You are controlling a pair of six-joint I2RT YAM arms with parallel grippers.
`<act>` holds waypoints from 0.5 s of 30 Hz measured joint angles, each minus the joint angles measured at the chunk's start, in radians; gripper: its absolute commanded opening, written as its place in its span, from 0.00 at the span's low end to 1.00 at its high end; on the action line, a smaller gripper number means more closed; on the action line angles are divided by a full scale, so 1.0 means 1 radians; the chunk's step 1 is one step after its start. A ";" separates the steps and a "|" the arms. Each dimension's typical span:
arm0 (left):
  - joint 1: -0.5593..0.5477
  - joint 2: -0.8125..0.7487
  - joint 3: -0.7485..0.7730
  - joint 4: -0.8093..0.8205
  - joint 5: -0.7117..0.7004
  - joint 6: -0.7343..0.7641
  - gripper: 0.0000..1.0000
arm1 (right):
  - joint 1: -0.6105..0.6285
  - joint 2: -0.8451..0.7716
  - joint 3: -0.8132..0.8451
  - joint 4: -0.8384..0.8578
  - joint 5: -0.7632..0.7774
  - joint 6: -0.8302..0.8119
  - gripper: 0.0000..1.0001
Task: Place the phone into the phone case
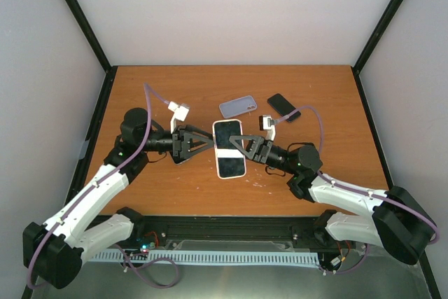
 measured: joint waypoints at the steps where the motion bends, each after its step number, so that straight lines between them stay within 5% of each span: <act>1: 0.000 0.005 0.000 0.002 -0.001 0.000 0.68 | 0.000 -0.002 0.000 -0.015 0.000 -0.008 0.10; 5: 0.000 0.044 0.003 -0.003 -0.018 -0.004 0.53 | 0.000 -0.002 0.000 -0.060 0.000 -0.032 0.10; 11: 0.000 0.100 0.022 -0.041 -0.051 0.005 0.09 | 0.000 -0.005 0.001 -0.145 0.013 -0.072 0.10; 15: 0.000 0.117 0.054 -0.105 -0.067 -0.001 0.08 | -0.001 -0.032 0.007 -0.218 0.031 -0.142 0.10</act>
